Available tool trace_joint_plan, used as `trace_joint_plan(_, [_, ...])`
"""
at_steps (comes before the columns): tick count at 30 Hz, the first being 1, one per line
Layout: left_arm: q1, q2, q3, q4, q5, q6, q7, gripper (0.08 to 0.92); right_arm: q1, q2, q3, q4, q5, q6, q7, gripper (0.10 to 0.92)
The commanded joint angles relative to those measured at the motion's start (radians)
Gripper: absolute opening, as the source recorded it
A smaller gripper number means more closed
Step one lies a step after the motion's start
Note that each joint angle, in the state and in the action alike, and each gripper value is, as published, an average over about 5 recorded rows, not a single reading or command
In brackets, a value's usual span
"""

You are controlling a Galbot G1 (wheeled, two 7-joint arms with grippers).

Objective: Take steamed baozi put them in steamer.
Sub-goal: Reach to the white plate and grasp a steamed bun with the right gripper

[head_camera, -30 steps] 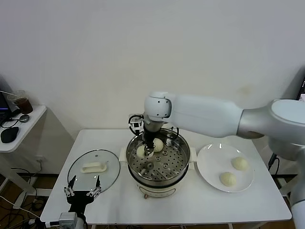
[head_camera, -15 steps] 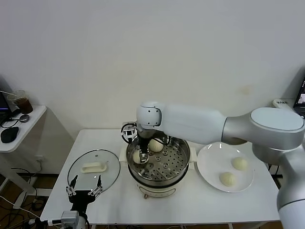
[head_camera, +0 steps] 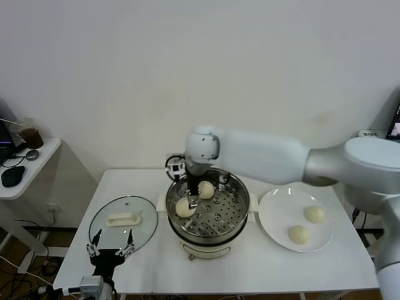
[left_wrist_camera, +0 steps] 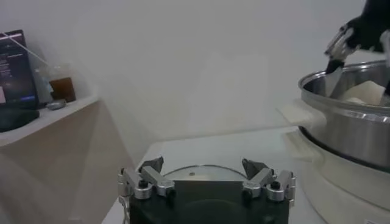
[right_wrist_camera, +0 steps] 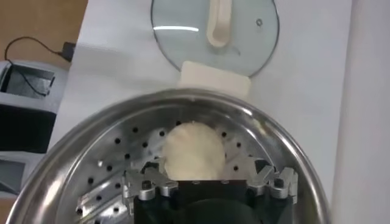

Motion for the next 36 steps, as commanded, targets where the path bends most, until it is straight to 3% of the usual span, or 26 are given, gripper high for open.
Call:
trace_joint_plan(1, [-0.001, -0.003, 0.0, 0.006, -0.003, 0.002, 0.001, 0.823, 0.142, -0.391, 0.013, 0.229, 0.03, 0.086, -0.118, 0.823])
trace_joint_plan(10, [0.001, 0.005, -0.003, 0.011, -0.002, 0.003, 0.004, 0.823, 0.056, -0.751, 0.037, 0.271, -0.188, 0.279, -0.224, 0.823])
trace_joint_plan(18, [0.017, 0.01, -0.01, 0.011, -0.002, 0.003, 0.004, 0.823, -0.413, -0.918, 0.353, 0.311, -0.435, 0.385, -0.265, 0.823])
trace_joint_plan(25, [0.035, 0.006, -0.015, 0.009, 0.0, 0.003, 0.005, 0.823, -0.824, -0.893, 0.715, 0.254, -0.572, 0.403, -0.267, 0.823])
trace_joint_plan(36, [0.045, 0.004, -0.024, 0.03, 0.006, 0.001, 0.007, 0.823, -0.94, -0.757, 0.808, 0.108, -0.678, 0.43, -0.241, 0.823])
